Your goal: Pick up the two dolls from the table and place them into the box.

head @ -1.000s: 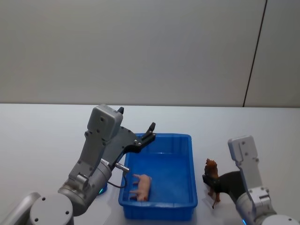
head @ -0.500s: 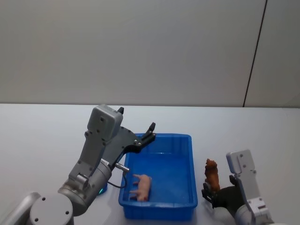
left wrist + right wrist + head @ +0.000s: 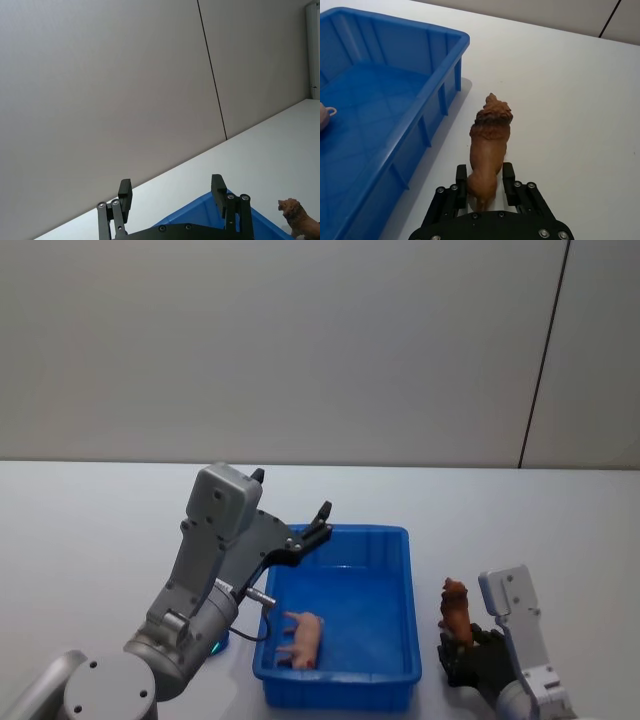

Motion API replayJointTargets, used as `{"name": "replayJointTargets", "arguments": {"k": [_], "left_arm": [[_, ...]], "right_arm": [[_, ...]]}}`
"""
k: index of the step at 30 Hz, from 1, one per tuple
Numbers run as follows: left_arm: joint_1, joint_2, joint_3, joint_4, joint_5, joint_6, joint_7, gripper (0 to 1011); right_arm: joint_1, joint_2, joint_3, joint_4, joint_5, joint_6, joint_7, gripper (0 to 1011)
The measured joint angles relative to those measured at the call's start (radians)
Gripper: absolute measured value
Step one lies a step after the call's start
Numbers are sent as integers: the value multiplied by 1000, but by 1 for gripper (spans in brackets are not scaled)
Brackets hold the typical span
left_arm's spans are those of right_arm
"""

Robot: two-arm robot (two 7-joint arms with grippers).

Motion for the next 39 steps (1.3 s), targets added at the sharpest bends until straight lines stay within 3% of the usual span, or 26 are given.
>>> {"name": "replayJointTargets", "arguments": {"k": [6,19,27,39], "left_arm": [[0,0,0,0,0,0,0,1001],[0,0,0,0,0,0,0,1001],[0,0,0,0,0,0,0,1001],[0,0,0,0,0,0,0,1001]], "right_arm": [[4,-3,0,0,-12,-31,7,283],[10,-7,-1,-53,-33,-76,11,283],[28,-19,-6,-81,-40,-100,46,283],[93,-63,-28,-30,-52,-93,136,313]]}}
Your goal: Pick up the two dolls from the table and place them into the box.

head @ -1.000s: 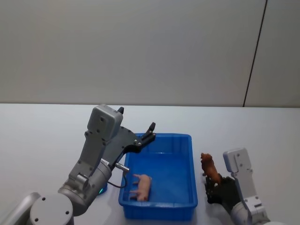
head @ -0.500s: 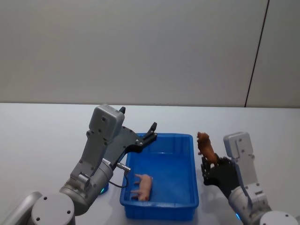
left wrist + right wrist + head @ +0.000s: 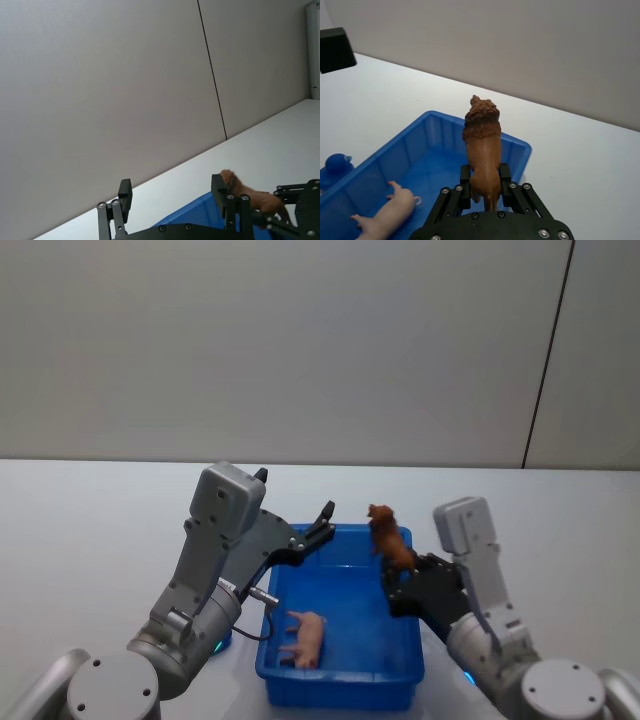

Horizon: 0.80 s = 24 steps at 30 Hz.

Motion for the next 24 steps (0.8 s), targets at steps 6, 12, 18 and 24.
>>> {"name": "replayJointTargets", "arguments": {"k": [6,12,18,24], "left_arm": [[0,0,0,0,0,0,0,1001],[0,0,0,0,0,0,0,1001],[0,0,0,0,0,0,0,1001],[0,0,0,0,0,0,0,1002]], "right_arm": [[38,-26,-11,53,-7,12,25,474],[60,-43,-17,86,-10,19,27,675],[67,-51,-18,95,-9,24,-5,861],[54,-46,-10,69,-3,25,-57,999]]}}
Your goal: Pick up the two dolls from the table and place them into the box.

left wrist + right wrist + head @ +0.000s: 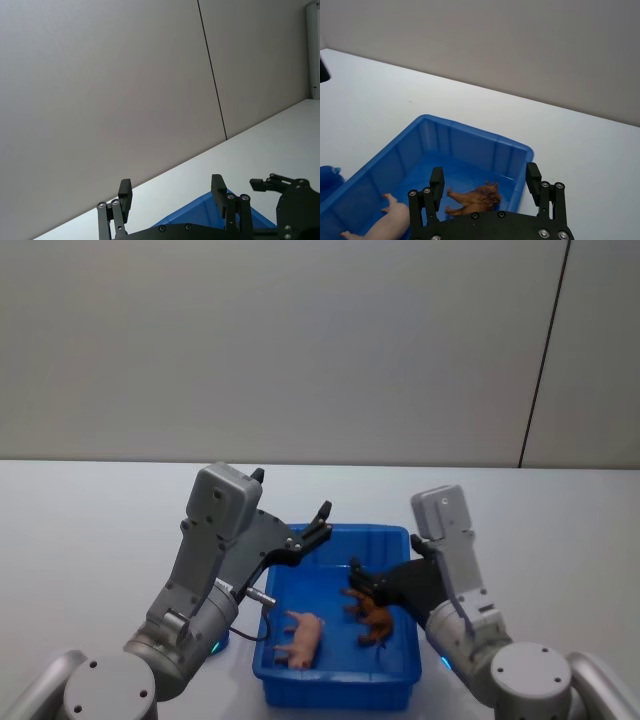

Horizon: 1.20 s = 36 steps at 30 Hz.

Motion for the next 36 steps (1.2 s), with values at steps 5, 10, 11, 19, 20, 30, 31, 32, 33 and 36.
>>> {"name": "replayJointTargets", "arguments": {"k": [5,10,11,19,20,30,31,32,33,36], "left_arm": [[0,0,0,0,0,0,0,1001],[0,0,0,0,0,0,0,1001],[0,0,0,0,0,0,0,1002],[0,0,0,0,0,0,0,1001],[0,0,0,0,0,0,0,1001],[19,18,-9,-16,-19,13,13,1001],[22,22,-11,-19,-24,17,15,1001],[29,28,-15,-24,-32,23,19,1001],[34,33,-17,-26,-36,26,21,1001],[46,48,-26,-37,-54,39,27,1001]], "right_arm": [[-23,12,10,-39,8,0,-45,1001],[-60,36,27,-97,19,1,-100,1001],[-70,42,31,-111,21,3,-113,1001],[-116,70,49,-179,32,12,-161,1001],[-119,72,50,-184,32,13,-165,1001],[-146,88,60,-223,39,18,-193,1001],[-147,89,60,-225,39,18,-195,1001],[-149,90,61,-229,40,19,-197,1001],[-151,91,62,-230,40,19,-199,1001],[-154,93,63,-236,41,20,-203,1001]]}}
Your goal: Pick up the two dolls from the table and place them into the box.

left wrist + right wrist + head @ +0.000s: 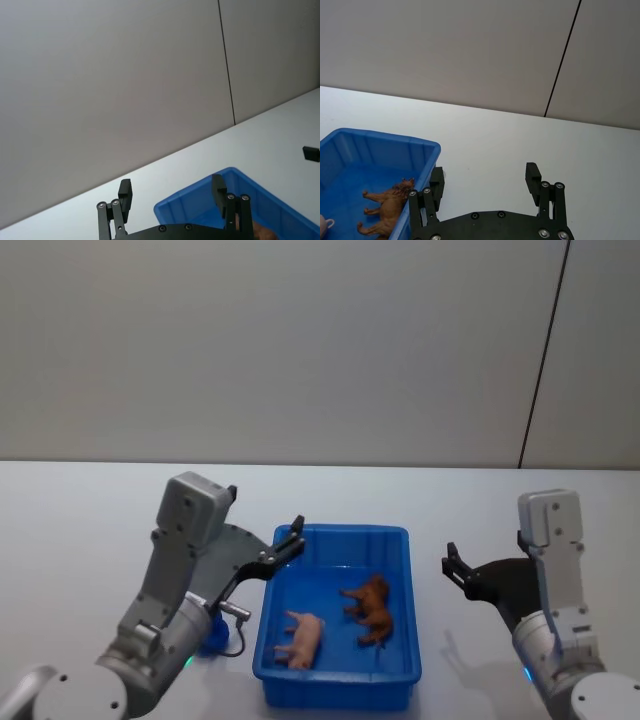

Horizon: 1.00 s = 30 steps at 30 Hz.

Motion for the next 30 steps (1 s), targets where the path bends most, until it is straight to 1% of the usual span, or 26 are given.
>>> {"name": "replayJointTargets", "arguments": {"k": [3,4,5,7,8,13,14,20,21,26,30], "left_arm": [[17,20,-11,-9,-29,21,3,1002],[17,20,-11,-9,-29,21,3,1002],[22,28,-16,-11,-41,29,3,1002],[27,35,-20,-12,-53,38,3,1001],[32,43,-25,-13,-66,50,2,1001],[43,62,-39,-11,-99,79,-13,1001],[45,68,-44,-7,-111,91,-21,1001],[47,82,-57,15,-139,125,-54,1001],[46,85,-60,23,-145,133,-67,1001],[40,91,-67,54,-165,159,-111,1001],[34,90,-69,74,-174,168,-133,1001]], "right_arm": [[-3,2,1,-4,1,1,-3,1001],[-4,2,1,-5,1,1,-4,1001],[-4,3,2,-6,1,1,-5,1001],[-6,4,2,-9,1,1,-7,1001],[-7,4,3,-10,1,1,-7,1001],[-9,6,3,-13,2,2,-10,1001],[-9,6,4,-13,2,2,-10,1001],[-11,7,4,-16,3,2,-12,1001],[-11,7,4,-16,3,2,-12,1001],[-12,7,5,-18,3,2,-13,1001],[-12,8,5,-18,3,2,-13,1001]]}}
